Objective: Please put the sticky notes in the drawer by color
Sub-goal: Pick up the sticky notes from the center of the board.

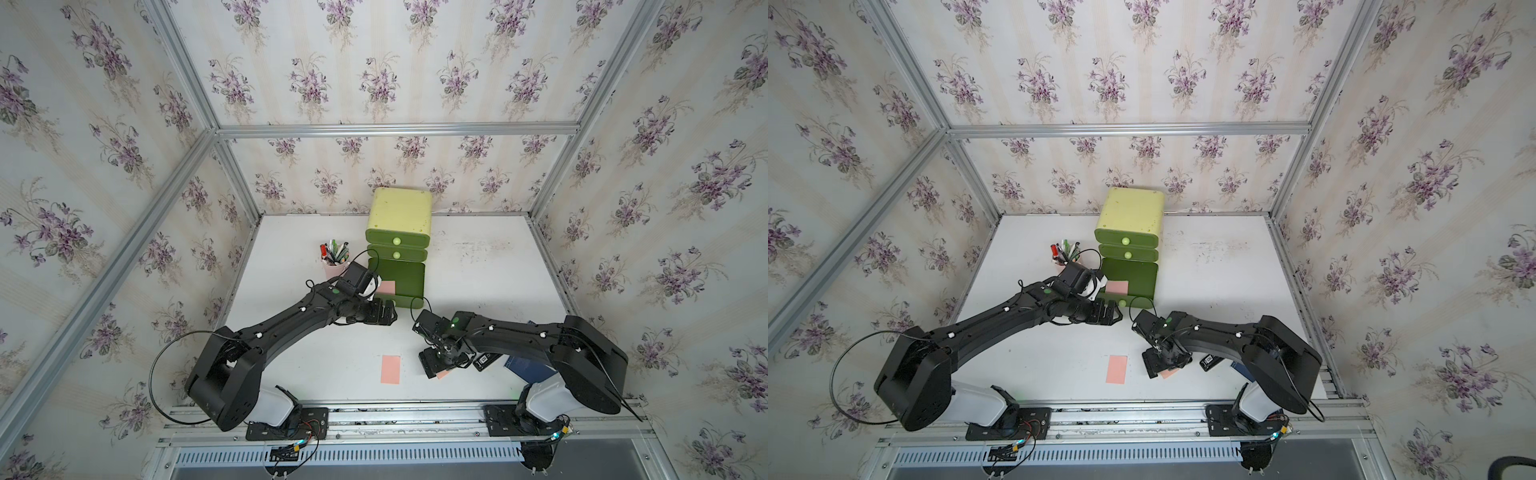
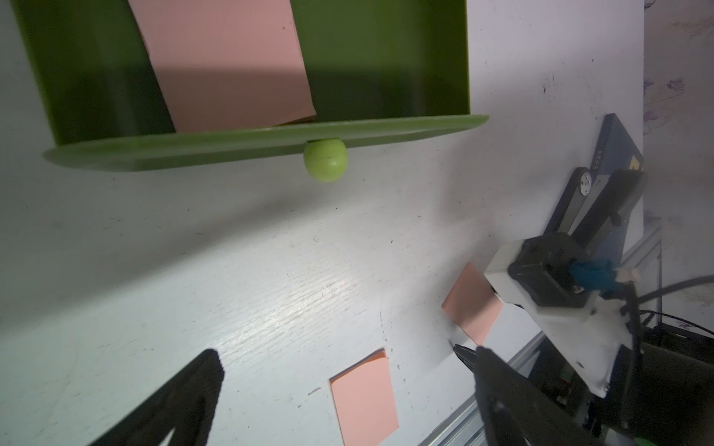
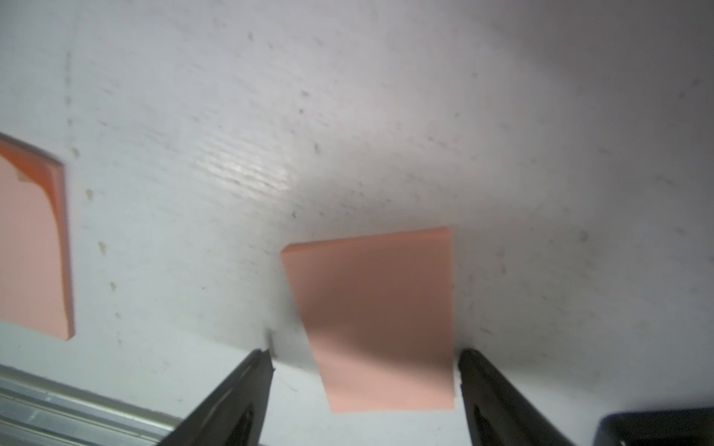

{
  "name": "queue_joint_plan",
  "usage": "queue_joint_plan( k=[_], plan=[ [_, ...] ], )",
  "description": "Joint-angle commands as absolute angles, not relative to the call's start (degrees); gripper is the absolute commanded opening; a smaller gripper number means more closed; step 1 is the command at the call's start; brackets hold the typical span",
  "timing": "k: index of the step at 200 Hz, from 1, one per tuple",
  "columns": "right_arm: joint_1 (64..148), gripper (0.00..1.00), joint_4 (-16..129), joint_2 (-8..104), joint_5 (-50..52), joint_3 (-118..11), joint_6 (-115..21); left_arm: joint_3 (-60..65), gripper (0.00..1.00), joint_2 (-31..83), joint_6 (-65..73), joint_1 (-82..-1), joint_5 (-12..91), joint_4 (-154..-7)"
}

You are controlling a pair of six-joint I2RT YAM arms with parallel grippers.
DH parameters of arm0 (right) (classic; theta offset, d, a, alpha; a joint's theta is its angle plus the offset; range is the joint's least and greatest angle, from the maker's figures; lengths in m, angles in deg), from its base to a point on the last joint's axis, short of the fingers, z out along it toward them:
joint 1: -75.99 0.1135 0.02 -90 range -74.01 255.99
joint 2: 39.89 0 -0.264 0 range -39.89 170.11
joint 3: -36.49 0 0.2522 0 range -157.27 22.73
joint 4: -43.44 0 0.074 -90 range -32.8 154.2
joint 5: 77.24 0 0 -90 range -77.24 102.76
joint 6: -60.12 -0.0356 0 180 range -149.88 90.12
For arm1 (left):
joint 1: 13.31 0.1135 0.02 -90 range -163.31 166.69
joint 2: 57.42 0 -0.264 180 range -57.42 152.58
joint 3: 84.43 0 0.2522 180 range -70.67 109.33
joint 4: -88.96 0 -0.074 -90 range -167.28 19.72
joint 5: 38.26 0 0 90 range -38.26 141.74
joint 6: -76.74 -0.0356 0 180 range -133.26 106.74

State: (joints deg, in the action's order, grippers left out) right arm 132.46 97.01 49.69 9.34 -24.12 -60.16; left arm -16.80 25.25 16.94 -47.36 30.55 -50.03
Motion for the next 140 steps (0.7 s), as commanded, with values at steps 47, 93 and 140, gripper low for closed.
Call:
queue_joint_plan(
  k=[47, 93, 140],
  plan=[
    [131.2, 0.75, 98.7, 53.1, 8.6, -24.7, -48.9, -17.7, 1.0, 24.0, 16.5, -47.4, 30.9, -49.7],
    [129.7, 0.7, 97.5, 53.7, 7.7, -25.9, -48.0, -17.9, 1.0, 24.0, 16.5, -47.3, 30.9, -49.8],
    [130.0, 0.66, 98.6, 56.6, 10.2, -26.6, -48.8, -18.7, 1.0, 20.8, 16.6, -47.3, 32.7, -49.3]
  ],
)
